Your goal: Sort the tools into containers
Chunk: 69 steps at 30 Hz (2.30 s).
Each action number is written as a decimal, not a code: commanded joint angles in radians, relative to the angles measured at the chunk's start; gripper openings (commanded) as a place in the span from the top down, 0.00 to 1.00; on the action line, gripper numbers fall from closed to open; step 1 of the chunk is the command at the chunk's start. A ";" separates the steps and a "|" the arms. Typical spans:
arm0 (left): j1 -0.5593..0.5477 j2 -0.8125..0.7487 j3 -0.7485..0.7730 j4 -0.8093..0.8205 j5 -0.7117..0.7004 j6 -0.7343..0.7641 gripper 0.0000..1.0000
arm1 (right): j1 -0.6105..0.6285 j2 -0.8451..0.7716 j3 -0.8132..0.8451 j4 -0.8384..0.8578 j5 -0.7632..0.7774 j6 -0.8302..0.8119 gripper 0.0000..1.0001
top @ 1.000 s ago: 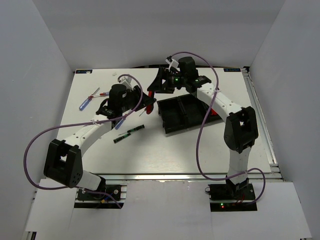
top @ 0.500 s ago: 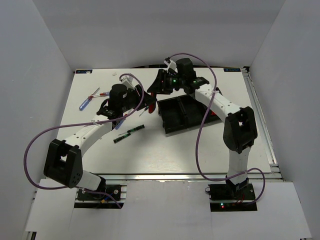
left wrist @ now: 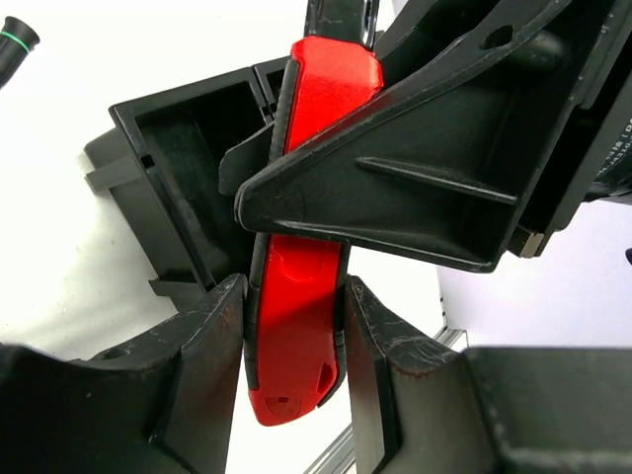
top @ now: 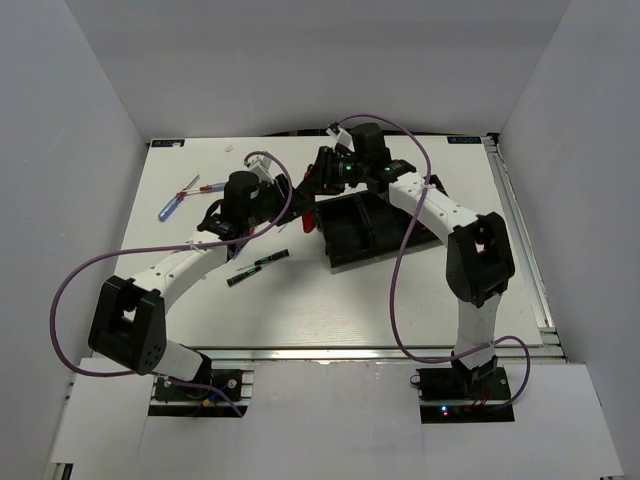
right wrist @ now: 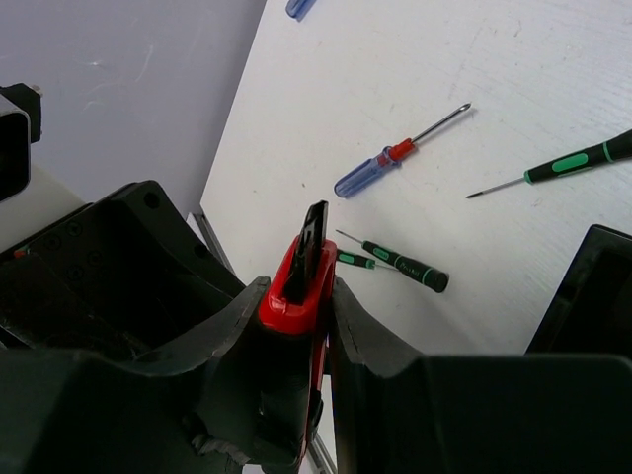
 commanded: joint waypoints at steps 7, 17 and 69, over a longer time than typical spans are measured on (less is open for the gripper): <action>-0.004 -0.145 -0.035 0.001 0.009 0.046 0.29 | -0.119 -0.059 0.001 0.018 -0.048 -0.114 1.00; 0.001 -0.352 -0.166 -0.146 -0.089 0.095 0.23 | -0.304 -0.186 0.013 -0.203 -0.055 -0.581 1.00; 0.037 -0.566 -0.245 -0.479 -0.310 0.098 0.10 | -0.386 -0.274 -0.035 -0.543 -0.390 -1.611 0.11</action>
